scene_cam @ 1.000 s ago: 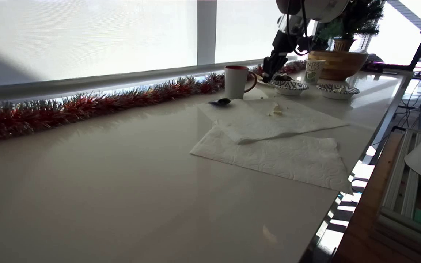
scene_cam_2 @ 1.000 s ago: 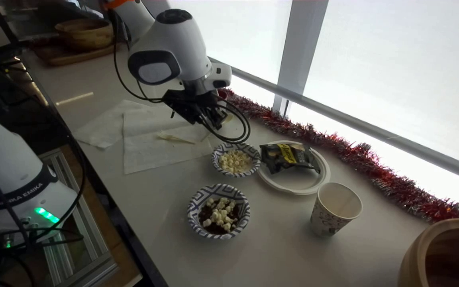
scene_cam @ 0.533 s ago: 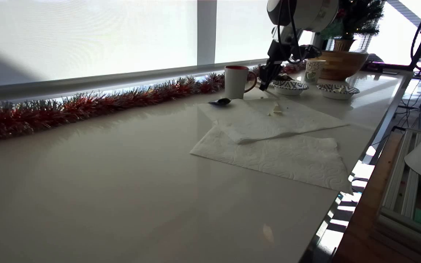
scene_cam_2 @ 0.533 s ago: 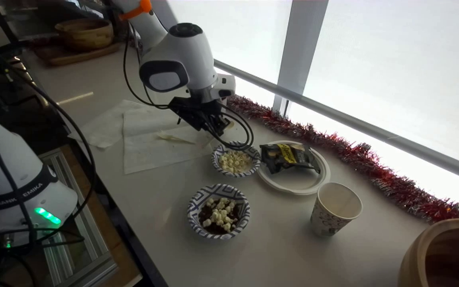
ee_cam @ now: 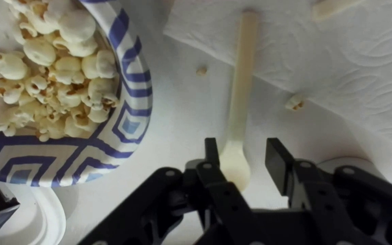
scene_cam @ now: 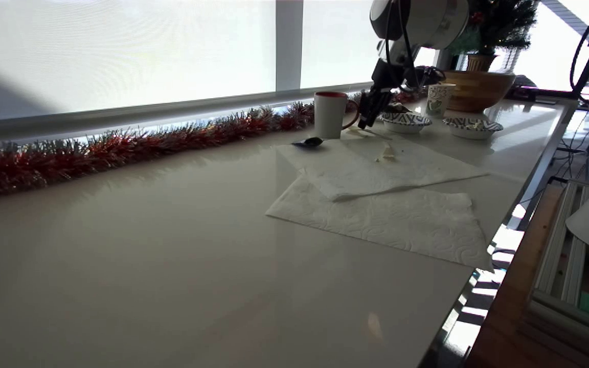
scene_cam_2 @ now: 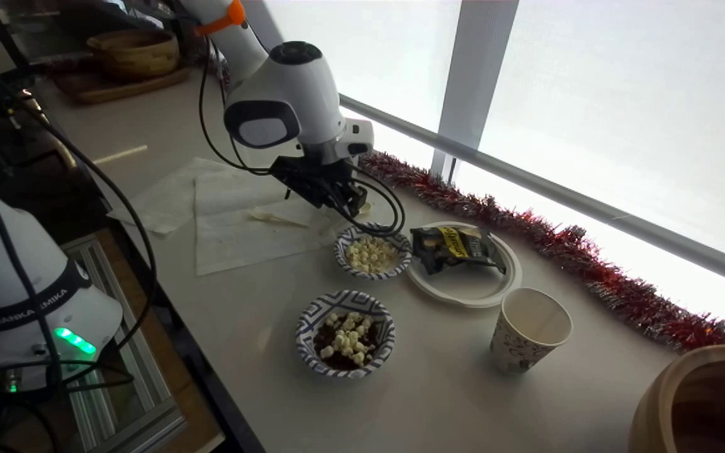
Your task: Move the contents from one bowl to the next
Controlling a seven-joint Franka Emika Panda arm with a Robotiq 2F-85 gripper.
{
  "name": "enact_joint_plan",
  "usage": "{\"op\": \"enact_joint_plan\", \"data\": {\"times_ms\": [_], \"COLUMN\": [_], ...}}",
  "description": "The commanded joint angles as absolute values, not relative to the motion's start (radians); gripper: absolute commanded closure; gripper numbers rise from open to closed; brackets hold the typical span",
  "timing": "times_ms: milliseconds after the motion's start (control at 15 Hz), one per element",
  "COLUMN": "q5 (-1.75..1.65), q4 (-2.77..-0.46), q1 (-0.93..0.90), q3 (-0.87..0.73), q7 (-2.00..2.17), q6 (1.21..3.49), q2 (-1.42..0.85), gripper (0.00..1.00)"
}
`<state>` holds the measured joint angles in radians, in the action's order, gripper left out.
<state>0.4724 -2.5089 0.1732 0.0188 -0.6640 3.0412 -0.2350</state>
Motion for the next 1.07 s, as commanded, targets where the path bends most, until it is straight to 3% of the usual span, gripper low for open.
{"op": "enact_joint_plan", "data": {"times_ms": [0, 67, 333, 600, 800, 933, 1000], "q5": [0.533, 0.546, 0.671, 0.719, 0.677, 0.647, 0.681], "q4": [-2.535, -2.546, -2.604, -2.638, -2.627, -2.626, -2.621], "q1": [0.227, 0.243, 0.388, 0.593, 0.768, 0.869, 0.784], "q3": [0.092, 0.114, 0.319, 0.562, 0.718, 0.789, 0.729], "q7": [-0.731, -0.74, -0.835, -0.833, -0.814, -0.822, -0.815], "q6": [3.096, 3.115, 3.207, 3.307, 3.359, 3.406, 3.348], "q2": [-0.215, -0.209, -0.175, -0.173, -0.239, -0.292, -0.237], "gripper": [0.25, 0.19, 0.12, 0.21, 0.19, 0.05, 0.14]}}
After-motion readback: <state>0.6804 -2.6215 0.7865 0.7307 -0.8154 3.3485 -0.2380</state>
